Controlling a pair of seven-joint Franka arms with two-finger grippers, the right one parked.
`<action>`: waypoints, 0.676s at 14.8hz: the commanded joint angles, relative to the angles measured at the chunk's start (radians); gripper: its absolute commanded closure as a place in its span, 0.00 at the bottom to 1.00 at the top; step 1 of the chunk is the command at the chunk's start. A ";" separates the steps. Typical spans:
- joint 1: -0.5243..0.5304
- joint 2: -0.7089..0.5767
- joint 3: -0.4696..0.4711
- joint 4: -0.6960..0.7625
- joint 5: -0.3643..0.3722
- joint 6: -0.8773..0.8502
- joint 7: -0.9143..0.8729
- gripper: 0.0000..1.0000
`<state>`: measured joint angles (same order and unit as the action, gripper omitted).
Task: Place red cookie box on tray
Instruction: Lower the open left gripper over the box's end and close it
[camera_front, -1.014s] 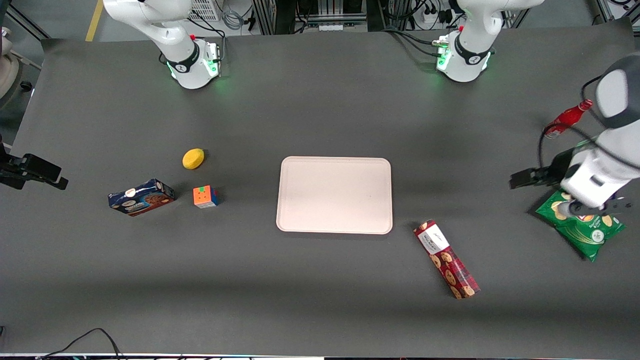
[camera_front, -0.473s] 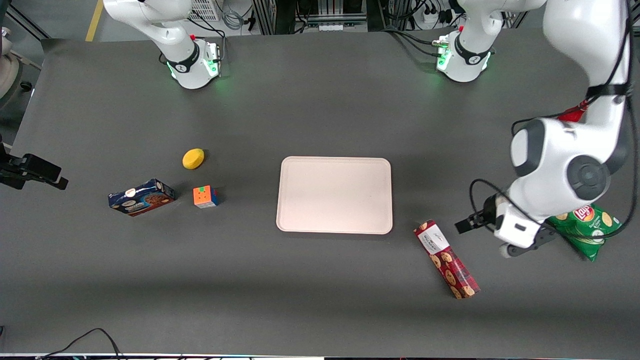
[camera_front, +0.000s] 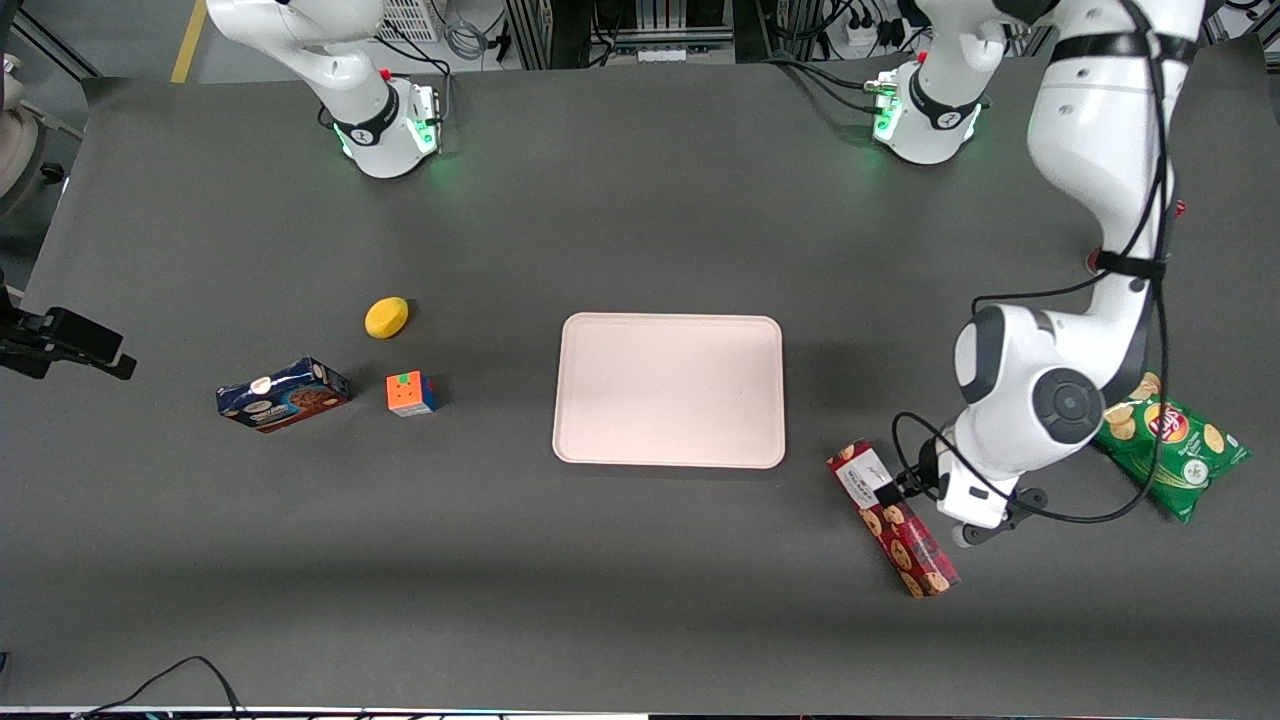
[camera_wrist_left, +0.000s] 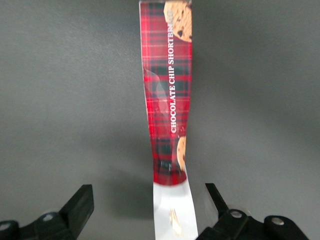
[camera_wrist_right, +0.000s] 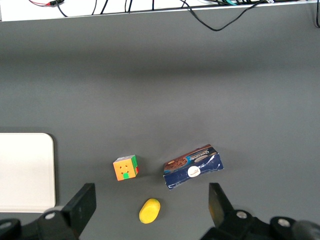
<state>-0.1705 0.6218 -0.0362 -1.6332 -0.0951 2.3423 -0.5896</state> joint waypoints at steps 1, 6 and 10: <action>-0.043 0.081 0.038 0.091 -0.005 0.009 -0.033 0.02; -0.070 0.134 0.070 0.124 0.005 0.035 -0.039 0.56; -0.086 0.127 0.087 0.124 0.009 0.013 0.006 1.00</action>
<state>-0.2277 0.7450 0.0199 -1.5347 -0.0914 2.3747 -0.6161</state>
